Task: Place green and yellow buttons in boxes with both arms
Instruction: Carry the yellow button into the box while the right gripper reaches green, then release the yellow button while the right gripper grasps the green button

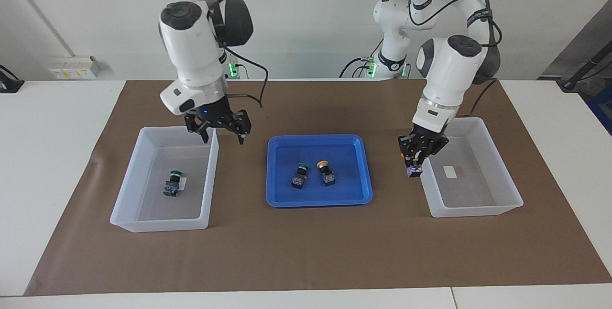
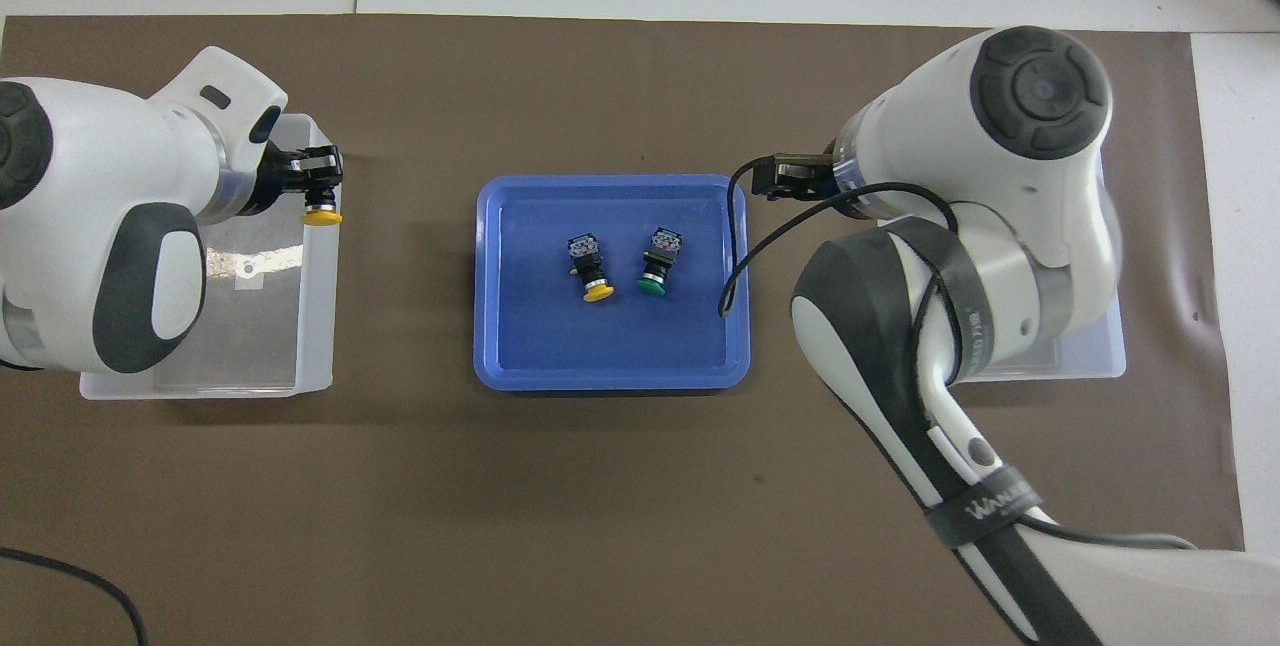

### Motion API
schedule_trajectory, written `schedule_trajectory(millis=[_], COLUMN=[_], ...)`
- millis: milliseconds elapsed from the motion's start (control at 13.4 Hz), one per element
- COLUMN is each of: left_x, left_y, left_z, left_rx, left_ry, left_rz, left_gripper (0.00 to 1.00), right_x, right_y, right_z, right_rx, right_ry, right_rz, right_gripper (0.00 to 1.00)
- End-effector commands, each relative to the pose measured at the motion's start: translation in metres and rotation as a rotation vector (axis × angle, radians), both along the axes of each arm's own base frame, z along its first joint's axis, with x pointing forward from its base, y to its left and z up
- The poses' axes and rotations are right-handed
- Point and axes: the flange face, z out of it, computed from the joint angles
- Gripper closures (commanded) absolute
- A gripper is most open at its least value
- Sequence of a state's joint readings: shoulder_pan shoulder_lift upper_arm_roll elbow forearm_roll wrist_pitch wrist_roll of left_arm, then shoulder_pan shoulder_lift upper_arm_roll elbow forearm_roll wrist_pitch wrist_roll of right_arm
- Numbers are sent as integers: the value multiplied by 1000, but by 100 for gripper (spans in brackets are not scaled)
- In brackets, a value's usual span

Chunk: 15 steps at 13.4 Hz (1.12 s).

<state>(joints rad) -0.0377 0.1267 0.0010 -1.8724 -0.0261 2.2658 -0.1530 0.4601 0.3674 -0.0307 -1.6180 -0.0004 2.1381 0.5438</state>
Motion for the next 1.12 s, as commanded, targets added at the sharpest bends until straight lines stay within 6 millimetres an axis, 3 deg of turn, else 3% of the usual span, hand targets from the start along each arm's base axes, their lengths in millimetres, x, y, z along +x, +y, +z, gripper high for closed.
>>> schedule_trajectory(millis=[0, 75, 150, 374, 748, 1047], left_x=[-7, -7, -7, -11, -26, -26], left_y=[36, 45, 54, 72, 80, 75], left_z=[0, -2, -6, -25, -61, -101], left_rx=[31, 37, 41, 65, 94, 101], left_ry=[-16, -31, -51, -119, -93, -139], left_rz=[-74, -74, -63, -69, -147, -144], left_gripper=[100, 100, 100, 100, 100, 95], right_x=[-9, -14, -21, -26, -40, -34], right_y=[18, 25, 44, 67, 63, 65], right_z=[-27, -36, -58, -85, -116, -110], right_rx=[2, 3, -3, 0, -47, -4], right_ry=[10, 9, 17, 6, 7, -41], right_rz=[-7, 3, 18, 4, 45, 28], right_gripper=[0, 0, 0, 0, 0, 6])
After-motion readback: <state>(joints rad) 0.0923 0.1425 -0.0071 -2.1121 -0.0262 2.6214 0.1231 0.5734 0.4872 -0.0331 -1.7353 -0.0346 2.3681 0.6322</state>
